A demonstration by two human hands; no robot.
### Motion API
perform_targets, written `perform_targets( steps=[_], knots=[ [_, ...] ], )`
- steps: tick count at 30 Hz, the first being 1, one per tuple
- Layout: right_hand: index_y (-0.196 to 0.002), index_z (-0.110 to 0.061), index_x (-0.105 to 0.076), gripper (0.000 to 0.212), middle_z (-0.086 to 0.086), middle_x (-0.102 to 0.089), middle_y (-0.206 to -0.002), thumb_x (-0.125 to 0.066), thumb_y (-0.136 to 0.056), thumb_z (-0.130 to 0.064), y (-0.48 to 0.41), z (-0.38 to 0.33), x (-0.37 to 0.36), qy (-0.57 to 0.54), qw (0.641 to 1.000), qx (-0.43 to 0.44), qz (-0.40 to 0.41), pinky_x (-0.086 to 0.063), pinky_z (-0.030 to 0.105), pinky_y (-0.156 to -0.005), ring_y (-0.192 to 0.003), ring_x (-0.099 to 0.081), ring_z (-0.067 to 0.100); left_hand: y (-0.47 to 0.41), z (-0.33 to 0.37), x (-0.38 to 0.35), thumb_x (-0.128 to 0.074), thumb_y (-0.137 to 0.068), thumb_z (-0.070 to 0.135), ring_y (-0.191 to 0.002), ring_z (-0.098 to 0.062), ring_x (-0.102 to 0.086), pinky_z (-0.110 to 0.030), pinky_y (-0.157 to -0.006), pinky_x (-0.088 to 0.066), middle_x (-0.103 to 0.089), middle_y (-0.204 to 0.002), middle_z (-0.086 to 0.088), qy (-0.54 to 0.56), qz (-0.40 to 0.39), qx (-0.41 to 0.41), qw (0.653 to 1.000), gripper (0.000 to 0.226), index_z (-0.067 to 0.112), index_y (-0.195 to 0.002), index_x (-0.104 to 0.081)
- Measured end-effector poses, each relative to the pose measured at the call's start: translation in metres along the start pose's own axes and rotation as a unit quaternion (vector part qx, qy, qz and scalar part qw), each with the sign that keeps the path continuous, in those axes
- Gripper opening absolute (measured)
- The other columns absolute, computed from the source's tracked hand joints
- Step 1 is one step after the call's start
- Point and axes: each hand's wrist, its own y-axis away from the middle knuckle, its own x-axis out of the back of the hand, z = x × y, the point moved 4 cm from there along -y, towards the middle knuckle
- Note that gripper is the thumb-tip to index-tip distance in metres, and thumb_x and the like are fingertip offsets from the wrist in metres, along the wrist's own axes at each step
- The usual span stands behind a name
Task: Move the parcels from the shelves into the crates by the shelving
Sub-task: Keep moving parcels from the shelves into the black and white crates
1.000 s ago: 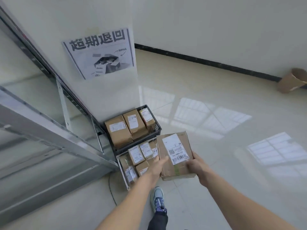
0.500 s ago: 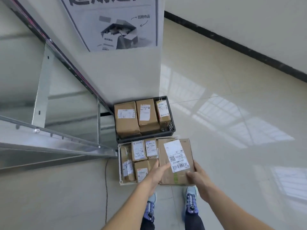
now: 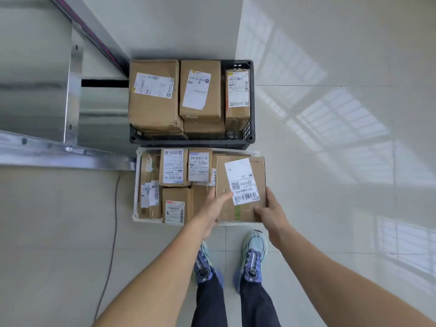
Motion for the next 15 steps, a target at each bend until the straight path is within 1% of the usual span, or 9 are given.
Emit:
perform_targets(
  steps=[2, 5, 7, 10, 12, 15],
  knots=[
    [-0.135, -0.035, -0.050, 0.067, -0.009, -0.070, -0.122, -0.039, -0.091, 0.015, -0.024, 0.009, -0.003, 0.003, 1.000, 0.005, -0.001, -0.058, 0.039, -0.096, -0.112, -0.068, 0.017, -0.027, -0.004, 0.003, -0.066, -0.094, 0.050, -0.154, -0.028, -0.023, -0.064, -0.119, -0.024, -0.013, -0.171, 0.003, -0.002, 0.013, -0.002, 1.000, 0.094, 0.036, -0.164, -0.005],
    [-0.134, -0.036, -0.049, 0.070, -0.010, -0.069, -0.121, -0.038, -0.088, 0.016, -0.059, 0.024, -0.008, 0.011, 1.000, 0.011, 0.002, -0.059, 0.041, -0.094, -0.111, -0.068, 0.017, -0.063, -0.010, 0.005, -0.066, -0.096, 0.046, -0.153, -0.026, -0.024, -0.060, -0.121, -0.022, -0.016, -0.171, 0.004, 0.002, 0.028, -0.006, 1.000, 0.092, 0.035, -0.164, -0.005],
    [-0.133, -0.036, -0.050, 0.070, -0.009, -0.070, -0.121, -0.038, -0.087, 0.016, -0.083, 0.031, -0.010, 0.017, 1.000, 0.015, 0.003, -0.060, 0.043, -0.093, -0.111, -0.068, 0.019, -0.084, -0.016, 0.005, -0.065, -0.097, 0.045, -0.151, -0.025, -0.027, -0.057, -0.120, -0.023, -0.022, -0.169, 0.004, -0.004, 0.032, -0.011, 0.999, 0.089, 0.034, -0.164, -0.006],
    [-0.136, -0.035, -0.047, 0.070, -0.006, -0.069, -0.125, -0.038, -0.088, 0.016, -0.105, 0.041, -0.010, 0.031, 0.999, 0.018, 0.005, -0.061, 0.040, -0.090, -0.111, -0.068, 0.019, -0.105, -0.027, 0.005, -0.066, -0.092, 0.052, -0.151, -0.026, -0.029, -0.058, -0.121, -0.022, -0.024, -0.169, 0.004, -0.009, 0.045, -0.003, 0.999, 0.096, 0.037, -0.163, -0.003],
    [-0.143, -0.035, -0.044, 0.072, -0.008, -0.067, -0.127, -0.039, -0.089, 0.013, -0.115, 0.046, -0.008, 0.045, 0.999, 0.016, 0.007, -0.060, 0.041, -0.094, -0.113, -0.067, 0.018, -0.116, -0.031, 0.003, -0.068, -0.087, 0.058, -0.151, -0.027, -0.029, -0.061, -0.121, -0.021, -0.025, -0.168, 0.004, -0.007, 0.044, 0.004, 0.999, 0.101, 0.041, -0.162, -0.002],
    [-0.151, -0.038, -0.037, 0.078, -0.010, -0.064, -0.134, -0.041, -0.089, 0.008, -0.127, 0.052, -0.005, 0.060, 0.998, 0.006, 0.014, -0.056, 0.042, -0.101, -0.119, -0.063, 0.017, -0.128, -0.036, -0.003, -0.069, -0.084, 0.060, -0.149, -0.028, -0.034, -0.059, -0.121, -0.021, -0.031, -0.166, 0.004, 0.004, 0.032, 0.012, 0.999, 0.103, 0.044, -0.161, -0.004]
  ],
)
